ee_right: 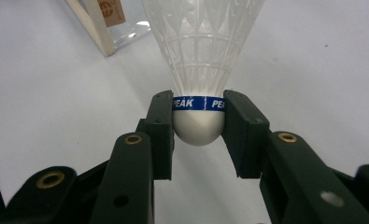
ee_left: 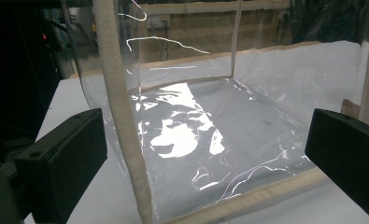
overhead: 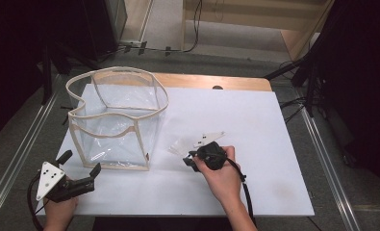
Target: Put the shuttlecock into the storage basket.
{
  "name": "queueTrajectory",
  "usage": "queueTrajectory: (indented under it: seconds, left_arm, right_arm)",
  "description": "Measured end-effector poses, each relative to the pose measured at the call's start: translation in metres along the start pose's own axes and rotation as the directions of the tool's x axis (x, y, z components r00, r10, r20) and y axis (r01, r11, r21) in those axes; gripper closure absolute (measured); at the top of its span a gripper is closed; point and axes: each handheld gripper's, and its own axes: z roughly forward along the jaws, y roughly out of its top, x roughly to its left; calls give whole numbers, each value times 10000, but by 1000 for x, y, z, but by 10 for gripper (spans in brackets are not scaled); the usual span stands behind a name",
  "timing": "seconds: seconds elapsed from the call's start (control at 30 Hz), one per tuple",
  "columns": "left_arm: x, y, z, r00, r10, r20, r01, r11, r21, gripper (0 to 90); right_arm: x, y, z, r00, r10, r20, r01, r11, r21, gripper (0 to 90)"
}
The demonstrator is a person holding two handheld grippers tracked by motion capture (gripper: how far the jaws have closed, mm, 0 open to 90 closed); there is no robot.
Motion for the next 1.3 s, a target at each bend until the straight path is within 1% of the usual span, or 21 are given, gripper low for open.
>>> queueTrajectory:
  seconds: [0.3, 0.37, 0.4, 0.7, 0.8, 0.87, 0.93, 0.97, 1.07, 1.2, 1.3]
  left_arm:
    - [0, 0, 0, 10000, 51, -5, -51, 10000, 10, 0]
    - [0, 0, 0, 10000, 51, 5, -51, 10000, -6, 0]
    - [0, 0, 0, 10000, 61, -5, -61, 10000, 7, 0]
    - [0, 0, 0, 10000, 42, 8, -42, 10000, -2, 0]
    - [0, 0, 0, 10000, 20, 9, -20, 10000, -13, 0]
    - [-1, 0, 1, 10000, 40, -11, -40, 10000, 28, 0]
    - [-1, 0, 0, 10000, 64, -17, -64, 10000, 27, 0]
    - [-1, 0, 0, 10000, 59, -13, -59, 10000, 31, 0]
    - [-1, 0, 1, 10000, 35, -14, -35, 10000, 30, 0]
    - [-1, 0, 1, 10000, 81, -9, -81, 10000, 47, 0]
    - [0, 0, 1, 10000, 12, -27, -12, 10000, 43, 0]
  right_arm:
    - [-5, 6, -11, 10000, 20, 6, -20, 9998, -177, 633]
    - [-7, 7, -13, 10000, -19, 64, 20, 9999, -160, 633]
    - [-7, 8, -15, 10000, 37, 41, -37, 9999, -168, 633]
    - [-12, 16, -24, 10000, -26, 3, 26, 9991, -418, 633]
    - [-14, 17, -27, 10000, 73, 16, -72, 9990, -451, 633]
    - [-16, 18, -29, 9998, 141, -119, -147, 9986, -501, 633]
    - [-16, 20, -32, 10000, 39, -43, -40, 9991, -416, 633]
    - [-17, 22, -35, 10000, 60, -22, -61, 9992, -394, 633]
    - [-20, 25, -41, 9999, 139, -85, -143, 9982, -581, 633]
    - [-21, 32, -47, 10000, 48, -57, -52, 9981, -617, 633]
    - [-22, 35, -50, 10000, 2, -99, -9, 9978, -665, 633]
